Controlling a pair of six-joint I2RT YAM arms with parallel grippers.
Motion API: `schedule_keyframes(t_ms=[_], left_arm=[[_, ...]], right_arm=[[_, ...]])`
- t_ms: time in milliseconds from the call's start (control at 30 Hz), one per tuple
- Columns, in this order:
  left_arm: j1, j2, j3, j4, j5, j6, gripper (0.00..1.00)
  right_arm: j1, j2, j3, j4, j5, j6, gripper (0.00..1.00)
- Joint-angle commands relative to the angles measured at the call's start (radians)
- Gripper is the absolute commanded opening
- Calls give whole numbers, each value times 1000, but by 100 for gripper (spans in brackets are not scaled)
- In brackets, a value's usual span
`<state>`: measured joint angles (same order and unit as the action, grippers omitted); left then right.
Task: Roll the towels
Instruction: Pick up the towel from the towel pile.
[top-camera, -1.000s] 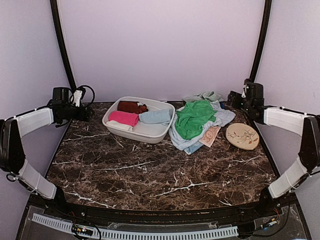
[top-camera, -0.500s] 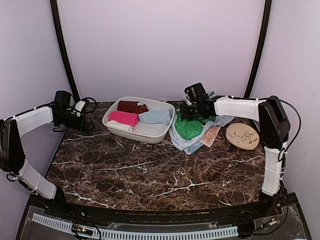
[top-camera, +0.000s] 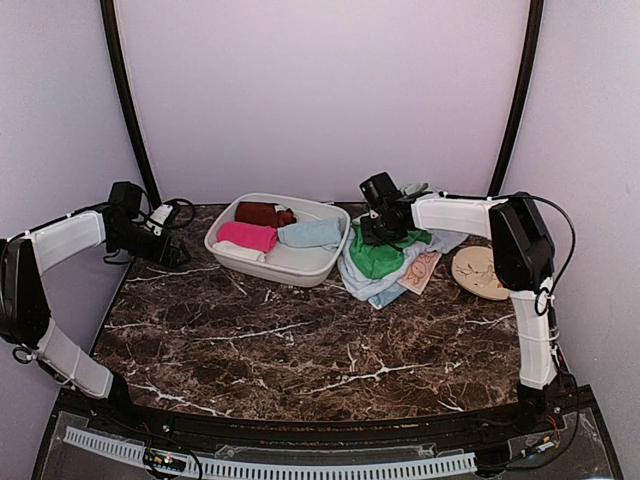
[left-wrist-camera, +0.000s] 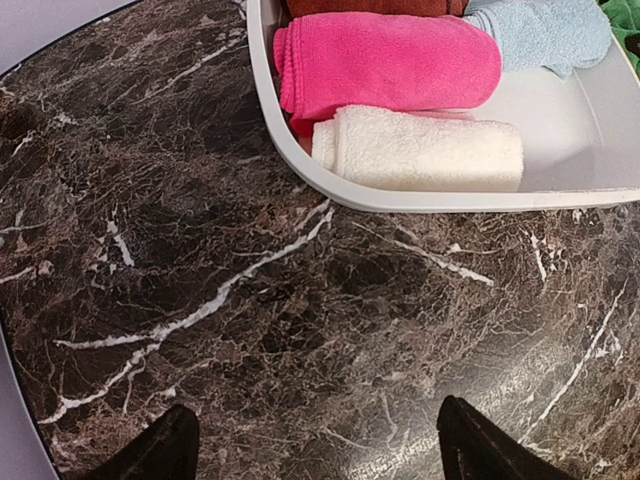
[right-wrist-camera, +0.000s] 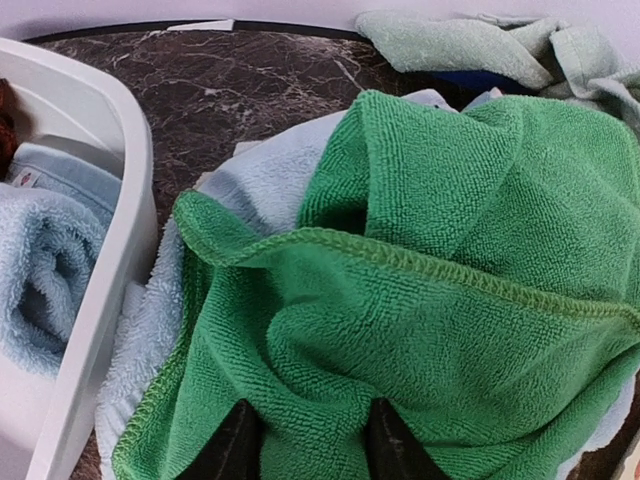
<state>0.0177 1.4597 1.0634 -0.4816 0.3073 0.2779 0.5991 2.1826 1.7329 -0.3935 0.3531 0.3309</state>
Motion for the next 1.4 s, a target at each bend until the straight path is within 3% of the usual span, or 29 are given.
schedule_keyframes(t_ms=[0,167,567,833,967,1200,1367], left_arm=[[5,-47,17,-49,13,24,85],[5,-62,18,-60,10,34,84],[5,-68,58,-118,71,64,85],[5,-76,86,-160,148,79,85],[5,-86,98,-176,178,81,85],[5,-105,127,-212,222,89,85],[5,-123,162,-246,271,91,86]], right_arm=[[-4,8,53,5,5,-6,28],[-12,-27,129,-33,15,-39,0],[-9,-342,133,-87,12,-146,0],[86,-528,94,-86,-133,-177,0],[174,-529,198,-105,-173,-193,0],[297,-420,548,-122,-301,-168,0],[364,-420,546,-28,-340,-146,0]])
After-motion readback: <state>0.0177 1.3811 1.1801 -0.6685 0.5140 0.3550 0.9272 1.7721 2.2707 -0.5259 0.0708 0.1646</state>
